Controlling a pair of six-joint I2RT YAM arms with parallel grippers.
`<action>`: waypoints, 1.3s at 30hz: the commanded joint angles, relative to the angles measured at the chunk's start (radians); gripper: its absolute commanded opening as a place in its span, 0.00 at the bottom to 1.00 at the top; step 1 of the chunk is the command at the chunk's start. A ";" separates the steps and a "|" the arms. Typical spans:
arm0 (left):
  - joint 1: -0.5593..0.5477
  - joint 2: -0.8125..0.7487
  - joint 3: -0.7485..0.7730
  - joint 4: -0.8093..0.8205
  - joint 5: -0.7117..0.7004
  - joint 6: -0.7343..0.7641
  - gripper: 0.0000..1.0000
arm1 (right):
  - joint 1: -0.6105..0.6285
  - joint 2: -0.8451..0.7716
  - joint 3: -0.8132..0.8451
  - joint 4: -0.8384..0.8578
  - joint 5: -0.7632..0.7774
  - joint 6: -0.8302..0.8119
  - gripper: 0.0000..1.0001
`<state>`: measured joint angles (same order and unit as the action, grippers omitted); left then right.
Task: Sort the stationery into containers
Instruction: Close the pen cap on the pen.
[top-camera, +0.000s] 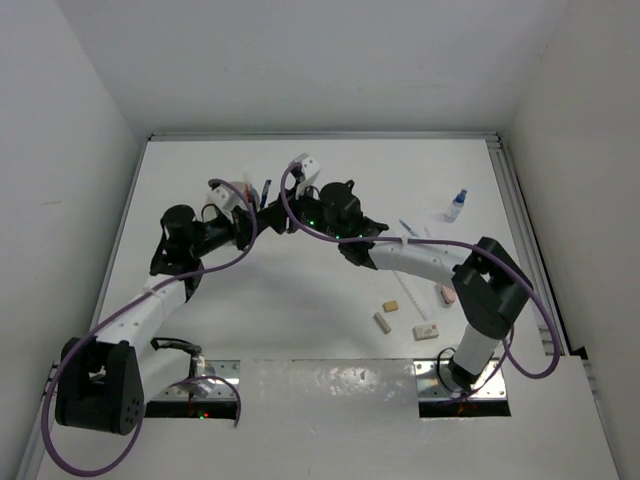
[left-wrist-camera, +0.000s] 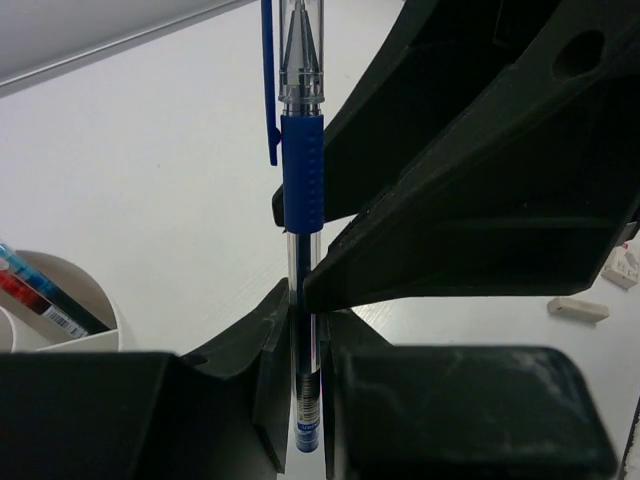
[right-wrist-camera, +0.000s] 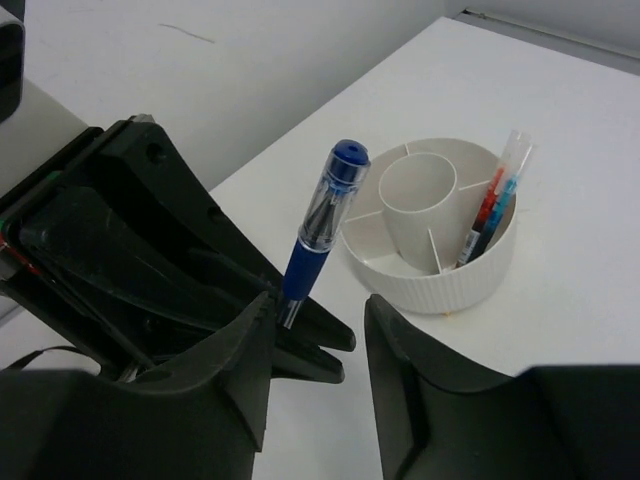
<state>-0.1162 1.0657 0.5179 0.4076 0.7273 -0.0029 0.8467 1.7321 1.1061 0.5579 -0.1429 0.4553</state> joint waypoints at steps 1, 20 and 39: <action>0.009 -0.036 0.022 0.138 -0.031 0.044 0.00 | 0.012 -0.026 0.003 -0.107 -0.083 -0.023 0.41; 0.009 -0.049 0.011 0.155 -0.069 0.014 0.00 | -0.038 -0.039 0.058 0.068 -0.081 0.101 0.54; 0.010 -0.052 0.004 0.183 -0.065 -0.069 0.00 | -0.057 0.047 0.173 0.129 -0.064 0.114 0.39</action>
<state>-0.1158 1.0321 0.5171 0.5240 0.6563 -0.0608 0.7879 1.7844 1.2518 0.6350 -0.2100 0.5625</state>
